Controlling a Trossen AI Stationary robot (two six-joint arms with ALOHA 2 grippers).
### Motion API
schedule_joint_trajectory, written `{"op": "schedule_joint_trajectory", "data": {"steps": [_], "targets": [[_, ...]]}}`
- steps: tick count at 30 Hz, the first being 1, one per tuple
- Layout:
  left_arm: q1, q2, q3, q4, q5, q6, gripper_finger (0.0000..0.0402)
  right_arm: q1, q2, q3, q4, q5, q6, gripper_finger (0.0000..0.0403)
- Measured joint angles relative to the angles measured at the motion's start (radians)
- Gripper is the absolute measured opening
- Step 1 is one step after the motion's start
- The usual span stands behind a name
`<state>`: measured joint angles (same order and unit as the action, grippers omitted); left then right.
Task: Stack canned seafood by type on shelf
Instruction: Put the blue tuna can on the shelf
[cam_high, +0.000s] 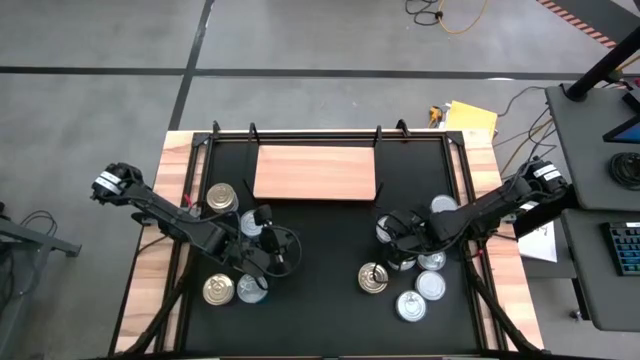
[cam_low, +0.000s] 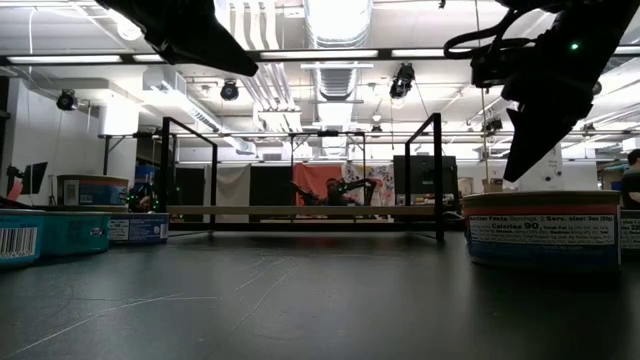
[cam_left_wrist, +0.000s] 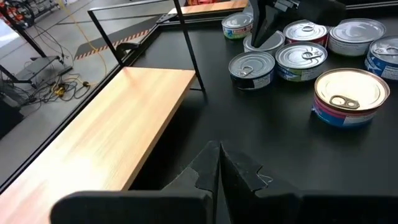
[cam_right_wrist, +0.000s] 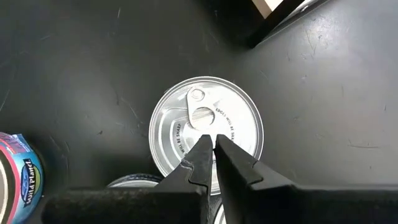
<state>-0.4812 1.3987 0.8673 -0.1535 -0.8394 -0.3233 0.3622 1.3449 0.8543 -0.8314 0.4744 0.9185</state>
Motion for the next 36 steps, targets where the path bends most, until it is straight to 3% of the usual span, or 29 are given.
{"op": "schedule_joint_trajectory", "data": {"steps": [13,24,36], "targets": [[0.000,-0.006,0.000,0.004,-0.005,0.012,0.0000,0.000,0.000,-0.039,0.016,-0.003,0.069,0.0012],[0.000,-0.005,0.018,0.005,-0.015,0.026,0.0000,0.000,0.000,-0.098,0.215,-0.029,0.040,0.0012],[0.000,-0.004,0.023,0.005,-0.016,0.029,0.0000,0.000,0.000,-0.151,0.272,-0.029,0.051,0.0012]]}}
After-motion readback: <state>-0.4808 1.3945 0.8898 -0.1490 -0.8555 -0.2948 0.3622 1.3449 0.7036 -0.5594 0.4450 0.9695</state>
